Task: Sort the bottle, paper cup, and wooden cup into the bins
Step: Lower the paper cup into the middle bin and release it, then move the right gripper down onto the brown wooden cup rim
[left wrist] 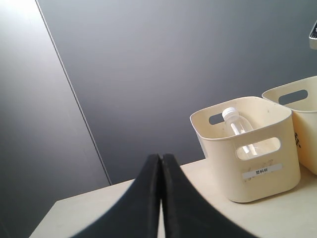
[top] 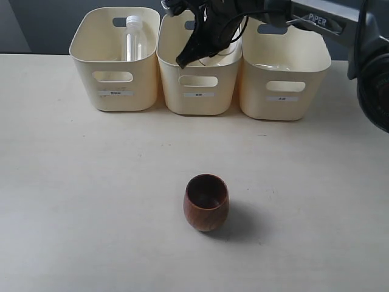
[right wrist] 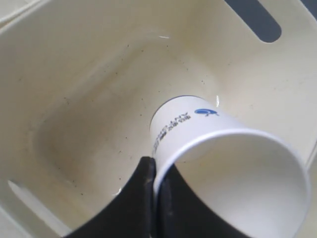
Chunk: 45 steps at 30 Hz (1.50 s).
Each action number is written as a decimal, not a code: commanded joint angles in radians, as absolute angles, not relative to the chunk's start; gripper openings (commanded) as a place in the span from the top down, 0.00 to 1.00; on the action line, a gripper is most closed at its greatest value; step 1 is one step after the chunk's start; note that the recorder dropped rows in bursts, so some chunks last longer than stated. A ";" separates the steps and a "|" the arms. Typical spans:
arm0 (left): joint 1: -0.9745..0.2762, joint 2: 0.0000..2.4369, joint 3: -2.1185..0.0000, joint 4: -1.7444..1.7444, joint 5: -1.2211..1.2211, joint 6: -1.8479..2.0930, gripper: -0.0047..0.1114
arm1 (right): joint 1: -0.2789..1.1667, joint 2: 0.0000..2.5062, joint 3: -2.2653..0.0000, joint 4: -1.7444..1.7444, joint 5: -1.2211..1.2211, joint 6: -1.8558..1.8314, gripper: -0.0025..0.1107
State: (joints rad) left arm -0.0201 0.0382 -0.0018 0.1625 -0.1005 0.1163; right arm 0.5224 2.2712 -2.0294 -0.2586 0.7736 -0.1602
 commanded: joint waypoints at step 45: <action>-0.022 0.036 0.000 0.163 -0.107 0.114 0.96 | 0.675 1.961 -1.959 0.263 1.221 -0.513 0.51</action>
